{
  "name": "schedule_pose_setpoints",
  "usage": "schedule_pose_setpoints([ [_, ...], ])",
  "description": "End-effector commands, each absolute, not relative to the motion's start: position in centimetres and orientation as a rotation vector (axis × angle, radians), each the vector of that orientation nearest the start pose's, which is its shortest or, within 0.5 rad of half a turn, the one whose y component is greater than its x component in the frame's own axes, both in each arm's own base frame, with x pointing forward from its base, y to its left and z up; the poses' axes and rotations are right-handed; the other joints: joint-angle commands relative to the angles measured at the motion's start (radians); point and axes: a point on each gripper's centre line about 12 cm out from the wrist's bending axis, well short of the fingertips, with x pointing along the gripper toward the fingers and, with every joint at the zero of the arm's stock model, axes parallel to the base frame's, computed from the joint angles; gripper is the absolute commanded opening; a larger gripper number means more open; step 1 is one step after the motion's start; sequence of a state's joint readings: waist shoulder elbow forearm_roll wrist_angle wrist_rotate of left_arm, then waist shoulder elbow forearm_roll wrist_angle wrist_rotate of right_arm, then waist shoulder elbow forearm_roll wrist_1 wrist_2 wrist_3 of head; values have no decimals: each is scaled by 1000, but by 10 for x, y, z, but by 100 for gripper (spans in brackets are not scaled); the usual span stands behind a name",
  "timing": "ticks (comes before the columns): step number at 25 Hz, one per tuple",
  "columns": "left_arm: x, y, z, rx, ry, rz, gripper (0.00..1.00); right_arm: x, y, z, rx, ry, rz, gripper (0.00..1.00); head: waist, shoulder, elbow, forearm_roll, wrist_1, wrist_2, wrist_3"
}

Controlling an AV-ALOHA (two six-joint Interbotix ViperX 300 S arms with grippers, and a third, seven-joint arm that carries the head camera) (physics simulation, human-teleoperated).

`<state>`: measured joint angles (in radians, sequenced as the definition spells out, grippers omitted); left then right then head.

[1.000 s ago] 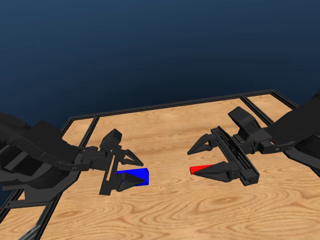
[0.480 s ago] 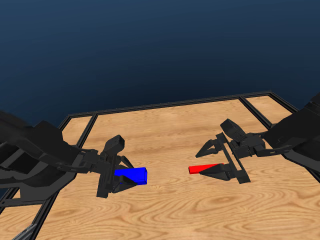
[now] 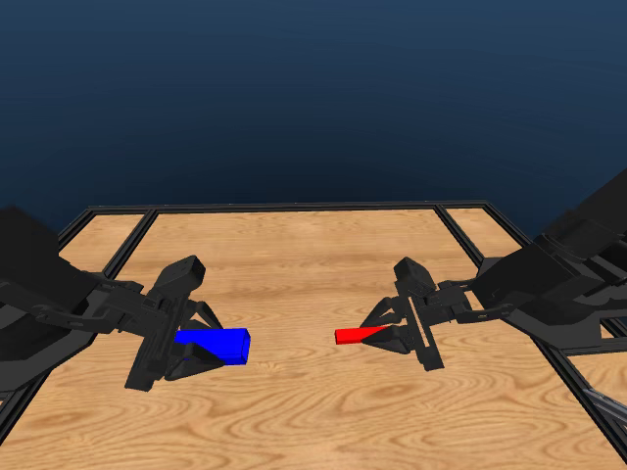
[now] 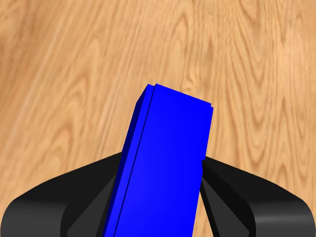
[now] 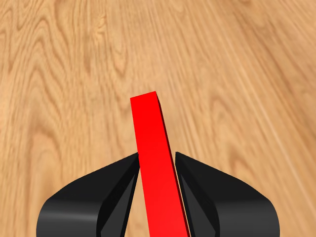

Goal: Insert peg into socket

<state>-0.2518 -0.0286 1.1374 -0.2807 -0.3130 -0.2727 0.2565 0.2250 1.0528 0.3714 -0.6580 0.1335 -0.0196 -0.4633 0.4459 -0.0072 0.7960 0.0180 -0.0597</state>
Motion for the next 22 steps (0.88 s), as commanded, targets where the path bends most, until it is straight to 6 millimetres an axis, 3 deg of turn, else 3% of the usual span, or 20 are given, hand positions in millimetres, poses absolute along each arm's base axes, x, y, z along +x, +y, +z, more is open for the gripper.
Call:
schedule_pose_setpoints([
  [1, 265, -57, 91, -384, 725, 42, 0, 292, 50, 48, 250, 615, -125, 0, -3, -26, -4, -4, -8, -24, -14],
  [6, 268, -61, 108, -386, 666, 13, 0, 300, 51, 66, 247, 546, -133, 0, 9, -46, 2, 0, -7, -23, -8],
  [8, 275, -65, 121, -388, 628, -8, 0, 315, 54, 94, 234, 496, -100, 0, 17, -51, 5, 4, -7, -15, -2],
  [10, 275, -64, 131, -372, 618, -24, 0, 326, 56, 105, 205, 495, -72, 0, 25, -54, 8, 7, -10, -10, 1],
  [11, 285, -69, 145, -373, 561, -43, 0, 331, 56, 116, 194, 473, -59, 0, 29, -55, 9, 9, -15, -7, 2],
  [12, 281, -74, 144, -336, 591, -74, 0, 341, 56, 131, 188, 447, -45, 0, 32, -55, 10, 10, -17, -6, 2],
  [13, 284, -71, 146, -347, 572, -59, 0, 340, 57, 128, 173, 472, -34, 0, 35, -55, 11, 11, -18, -5, 1],
  [15, 290, -68, 156, -356, 572, -51, 0, 361, 66, 162, 154, 411, 19, 0, 44, -54, 15, 16, -22, 5, 3],
  [17, 297, -76, 175, -341, 512, -94, 0, 369, 67, 167, 137, 432, 36, 0, 50, -52, 17, 19, -27, 14, -2],
  [20, 295, -78, 167, -308, 556, -105, 0, 378, 70, 179, 124, 429, 60, 0, 55, -52, 19, 21, -31, 17, -8],
  [21, 295, -79, 168, -301, 560, -108, 0, 384, 72, 192, 118, 392, 70, 0, 57, -51, 20, 21, -32, 17, -9],
  [22, 301, -78, 177, -310, 537, -107, 0, 385, 74, 189, 106, 420, 83, 0, 59, -50, 20, 23, -32, 20, -9],
])
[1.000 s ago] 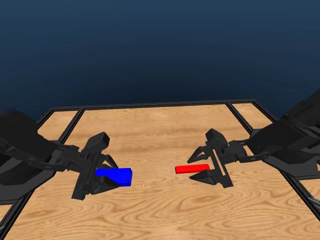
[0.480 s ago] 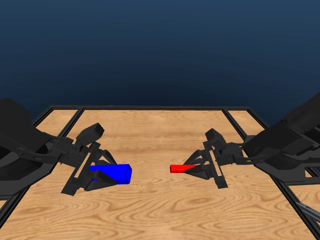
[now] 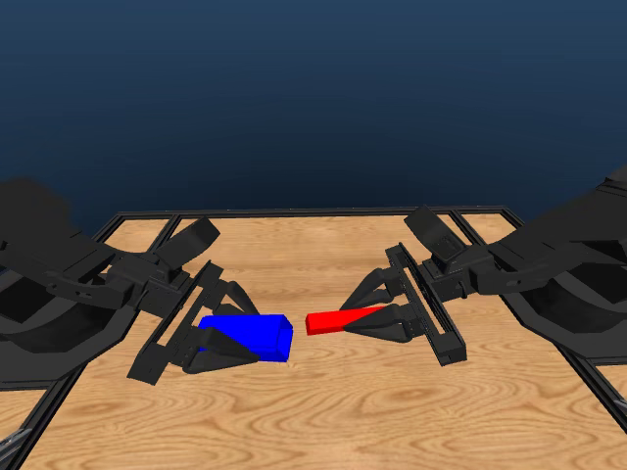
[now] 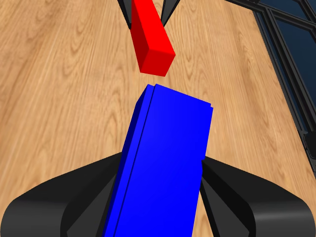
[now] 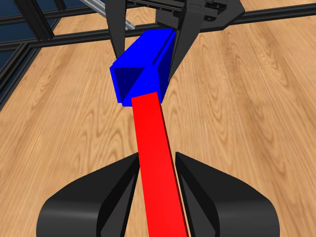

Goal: Insert peg into socket

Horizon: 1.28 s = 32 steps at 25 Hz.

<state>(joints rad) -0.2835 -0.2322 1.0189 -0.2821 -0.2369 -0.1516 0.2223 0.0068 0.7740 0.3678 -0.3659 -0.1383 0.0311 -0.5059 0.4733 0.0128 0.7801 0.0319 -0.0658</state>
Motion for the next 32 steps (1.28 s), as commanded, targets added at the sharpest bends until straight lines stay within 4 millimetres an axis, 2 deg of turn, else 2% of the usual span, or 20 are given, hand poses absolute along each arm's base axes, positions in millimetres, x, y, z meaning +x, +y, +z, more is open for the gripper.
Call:
schedule_pose_setpoints([
  [1, 305, -80, 185, -307, 508, -118, 0, 389, 75, 197, 102, 426, 97, 0, 10, -8, -6, 3, -15, 8, -2],
  [2, 305, -74, 181, -316, 493, -96, 0, 391, 78, 197, 108, 428, 104, 0, 12, -7, -6, 4, -13, 8, -1],
  [5, 307, -79, 179, -290, 533, -114, 0, 394, 84, 194, 91, 461, 129, 0, 16, -6, -6, 5, -13, 6, 3],
  [6, 306, -75, 174, -296, 534, -98, 0, 397, 85, 205, 91, 440, 139, 0, 17, -5, -7, 5, -14, 5, 4],
  [8, 308, -77, 177, -290, 535, -108, 0, 400, 87, 211, 98, 434, 147, 0, 19, -3, -8, 6, -13, 6, 7],
  [9, 305, -77, 168, -281, 567, -106, 0, 400, 93, 205, 79, 474, 167, 0, 20, -3, -7, 6, -15, 6, 7],
  [10, 312, -79, 183, -286, 513, -117, 0, 401, 89, 199, 88, 486, 154, 0, 20, -3, -7, 5, -13, 4, 6],
  [11, 312, -78, 181, -290, 527, -112, 0, 405, 87, 209, 97, 461, 151, 0, 21, -2, -8, 6, -13, 3, 6],
  [12, 310, -79, 173, -279, 555, -112, 0, 405, 86, 202, 95, 485, 147, 0, 21, -2, -7, 6, -13, 3, 7],
  [14, 311, -79, 170, -281, 570, -110, 0, 410, 82, 204, 90, 497, 143, 0, 22, -2, -7, 6, -11, 3, 7],
  [15, 321, -81, 185, -291, 520, -117, 0, 413, 79, 197, 83, 524, 138, 0, 23, -1, -8, 6, -11, 2, 6],
  [16, 315, -85, 174, -283, 551, -125, 0, 414, 76, 203, 79, 513, 135, 0, 23, -1, -9, 6, -9, 3, 5],
  [17, 319, -86, 184, -291, 520, -131, 0, 415, 76, 198, 82, 536, 133, 0, 24, 0, -9, 6, -10, 3, 5],
  [19, 313, -87, 173, -288, 554, -129, 0, 418, 74, 193, 79, 558, 129, 0, 27, 1, -9, 7, -7, 3, 3],
  [23, 316, -90, 186, -312, 509, -136, 0, 419, 67, 192, 74, 604, 117, 0, 34, 4, -10, 8, -4, -1, 1],
  [26, 310, -92, 172, -297, 559, -140, 0, 418, 58, 182, 87, 651, 90, 0, 37, 6, -11, 8, -2, -3, -7],
  [28, 313, -92, 180, -309, 531, -143, 0, 415, 54, 186, 93, 680, 77, 0, 37, 7, -12, 7, -3, -7, -10],
  [29, 310, -95, 173, -297, 546, -148, 0, 415, 54, 181, 91, 695, 75, 0, 37, 9, -13, 7, -3, -8, -10],
  [30, 315, -89, 181, -323, 519, -128, 0, 418, 55, 182, 91, 696, 75, 0, 38, 11, -13, 7, -3, -8, -10],
  [32, 315, -87, 173, -323, 560, -116, 0, 424, 61, 186, 86, 718, 77, 0, 39, 16, -15, 7, -4, -9, -10],
])
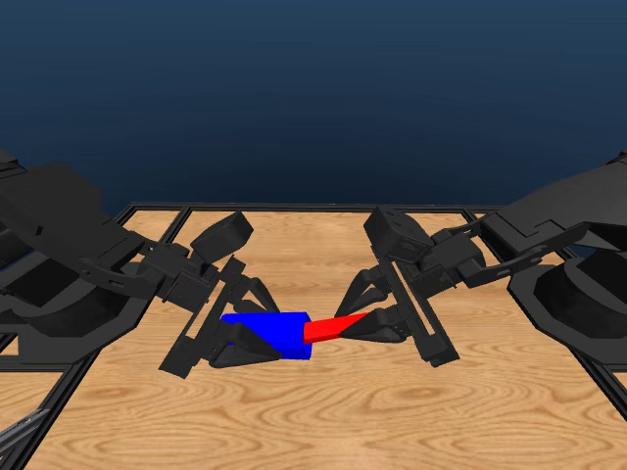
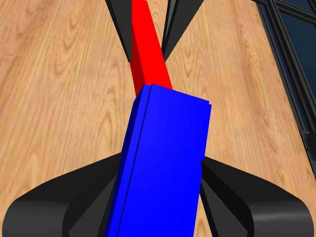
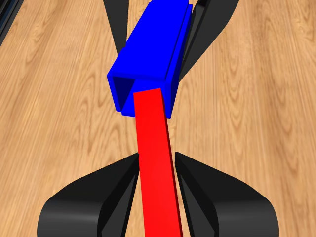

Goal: Insert peg into socket

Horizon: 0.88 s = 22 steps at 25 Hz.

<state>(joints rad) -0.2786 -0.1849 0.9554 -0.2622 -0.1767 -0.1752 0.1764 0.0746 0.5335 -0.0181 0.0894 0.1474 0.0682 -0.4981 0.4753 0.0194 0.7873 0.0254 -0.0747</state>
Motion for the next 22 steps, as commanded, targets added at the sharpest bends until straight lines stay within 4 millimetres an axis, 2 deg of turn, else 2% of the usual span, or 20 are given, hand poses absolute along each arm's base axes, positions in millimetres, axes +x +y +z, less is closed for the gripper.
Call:
schedule_pose_setpoints([
  [1, 317, -86, 170, -326, 606, -107, 0, 430, 66, 190, 82, 721, 81, 0, 3, 11, -18, 0, -12, -4, -1],
  [2, 317, -86, 158, -346, 648, -89, 0, 438, 68, 186, 76, 751, 74, 0, 3, 14, -19, 0, -12, -4, 1],
  [4, 326, -87, 166, -373, 658, -85, 0, 449, 81, 182, 50, 785, 83, 0, 2, 17, -20, 0, -13, -3, 1],
  [5, 326, -85, 159, -383, 710, -68, 0, 458, 86, 189, 44, 769, 91, 0, 0, 18, -20, 0, -13, -3, 2],
  [6, 322, -87, 144, -367, 819, -56, 0, 465, 89, 187, 46, 782, 78, 0, -2, 19, -20, -1, -13, -2, 2],
  [7, 325, -92, 151, -382, 797, -66, 0, 472, 93, 187, 40, 771, 89, 0, -3, 19, -21, -1, -14, -2, 3],
  [8, 328, -92, 146, -398, 828, -48, 0, 475, 95, 184, 28, 799, 74, 0, -4, 20, -21, -1, -15, -2, 4],
  [9, 332, -87, 155, -388, 877, -20, 0, 483, 99, 185, 23, 801, 67, 0, -6, 20, -21, -2, -18, -2, 5],
  [10, 333, -90, 160, -387, 858, -31, 0, 488, 102, 185, 16, 810, 59, 0, -7, 20, -21, -2, -20, -2, 5],
  [11, 336, -98, 169, -360, 892, -34, 0, 494, 106, 193, 12, 793, 57, 0, -7, 21, -22, -2, -22, -1, 6],
  [12, 331, -96, 160, -353, 927, -13, 0, 497, 108, 190, 8, 812, 46, 0, -7, 20, -22, -2, -21, 0, 6],
  [13, 329, -97, 160, -346, 940, -5, 0, 501, 111, 183, 13, 825, 38, 63, -7, 19, -22, -1, -21, 1, 5],
  [14, 330, -99, 165, -349, 930, -6, 0, 495, 110, 184, 17, 853, 20, 100, -6, 18, -22, -1, -21, 0, 3],
  [15, 325, -99, 159, -330, 980, 30, 0, 493, 112, 184, 28, 855, 15, 100, -4, 16, -22, -1, -22, 0, 1],
  [18, 324, -104, 173, -344, 974, 84, 0, 476, 106, 177, 63, 906, -20, 100, 3, 11, -22, 0, -24, -2, -2],
  [19, 318, -99, 160, -343, 1002, 94, 0, 471, 103, 179, 96, 890, -23, 100, 5, 9, -22, 1, -24, -4, -3],
  [22, 316, -107, 173, -358, 977, 129, 0, 449, 96, 168, 165, 914, -48, 100, 10, 5, -21, 1, -24, -6, -5],
])
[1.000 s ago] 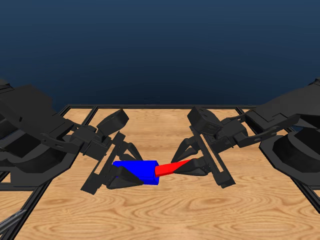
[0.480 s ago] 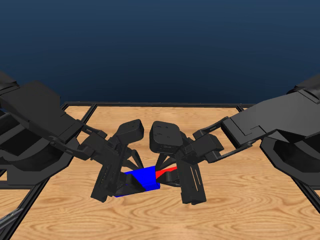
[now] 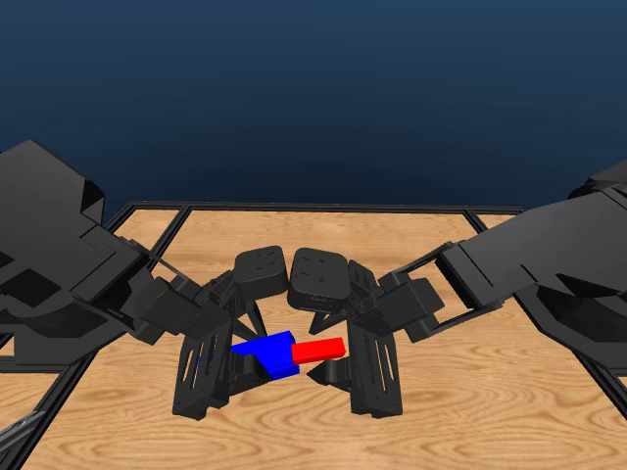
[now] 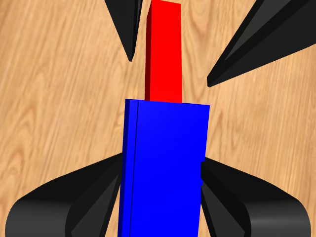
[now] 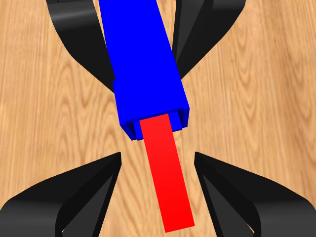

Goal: Insert peg into socket

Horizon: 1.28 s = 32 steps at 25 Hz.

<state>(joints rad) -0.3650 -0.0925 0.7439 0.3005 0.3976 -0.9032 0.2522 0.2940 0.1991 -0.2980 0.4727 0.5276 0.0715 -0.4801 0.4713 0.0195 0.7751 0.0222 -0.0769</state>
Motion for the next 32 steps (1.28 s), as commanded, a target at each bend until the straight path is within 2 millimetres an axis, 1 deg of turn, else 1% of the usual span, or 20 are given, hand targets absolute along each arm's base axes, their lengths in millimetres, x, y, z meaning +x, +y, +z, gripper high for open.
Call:
schedule_pose_setpoints([
  [1, 314, -101, 165, -355, 1003, 173, 0, 443, 94, 169, 176, 922, -60, 100, 7, -14, -17, 1, -12, -4, -5],
  [3, 313, -103, 168, -352, 998, 201, 0, 432, 91, 167, 198, 934, -80, 100, 9, -16, -17, 1, -11, -4, -5],
  [7, 305, -103, 162, -336, 1014, 265, 0, 413, 88, 161, 233, 965, -102, 100, 12, -20, -17, 2, -14, -7, -6],
  [8, 307, -103, 168, -345, 1000, 272, 0, 407, 84, 156, 248, 973, -120, 100, 13, -21, -17, 2, -14, -8, -6],
  [9, 310, -109, 170, -354, 983, 268, 0, 407, 83, 160, 270, 951, -120, 100, 13, -22, -17, 2, -13, -8, -6],
  [10, 305, -106, 166, -334, 1001, 291, 0, 405, 83, 155, 279, 956, -120, 100, 14, -23, -16, 2, -13, -8, -7],
  [11, 304, -106, 162, -324, 1011, 305, 0, 404, 80, 152, 271, 959, -125, 29, 13, -24, -16, 2, -12, -8, -6],
  [12, 307, -109, 170, -338, 986, 299, 0, 408, 83, 155, 282, 939, -113, 0, 13, -24, -15, 2, -12, -8, -5],
  [13, 307, -110, 169, -334, 986, 305, 0, 409, 82, 148, 264, 959, -115, 0, 12, -25, -15, 2, -10, -6, -5],
  [15, 307, -110, 167, -326, 986, 319, 0, 418, 79, 149, 270, 920, -98, 0, 8, -27, -15, 1, -9, -5, -5],
  [16, 308, -113, 173, -342, 971, 311, 0, 426, 79, 150, 268, 891, -80, 0, 7, -27, -15, 1, -10, -4, -4],
  [18, 308, -114, 171, -336, 973, 322, 0, 430, 78, 139, 255, 898, -73, 0, 6, -28, -15, 1, -10, -3, -1],
  [19, 307, -112, 168, -316, 985, 339, 0, 438, 76, 147, 263, 858, -61, 0, 5, -28, -15, 1, -10, -4, 1],
  [20, 310, -112, 171, -338, 969, 345, 0, 445, 77, 148, 262, 835, -44, 0, 4, -27, -15, 1, -10, -3, 1],
  [21, 308, -113, 167, -319, 979, 339, 0, 448, 75, 140, 253, 847, -46, 0, 3, -27, -16, 0, -11, -3, 0],
  [22, 309, -113, 168, -319, 975, 342, 0, 453, 75, 146, 255, 817, -34, 0, 2, -27, -16, 0, -11, -3, 0],
  [23, 311, -115, 171, -332, 963, 333, 0, 458, 77, 143, 240, 819, -23, 0, 1, -26, -16, 0, -12, -3, 0],
  [26, 310, -115, 163, -312, 981, 340, 0, 474, 82, 146, 218, 768, 15, 0, 2, -22, -17, 0, -11, -2, 1],
  [27, 314, -116, 172, -340, 955, 332, 0, 476, 82, 146, 210, 765, 20, 0, 2, -21, -17, 0, -11, -2, 0],
  [32, 311, -114, 162, -331, 975, 342, 0, 483, 83, 145, 199, 741, 40, 0, 7, -16, -20, 1, -14, -4, 0],
])
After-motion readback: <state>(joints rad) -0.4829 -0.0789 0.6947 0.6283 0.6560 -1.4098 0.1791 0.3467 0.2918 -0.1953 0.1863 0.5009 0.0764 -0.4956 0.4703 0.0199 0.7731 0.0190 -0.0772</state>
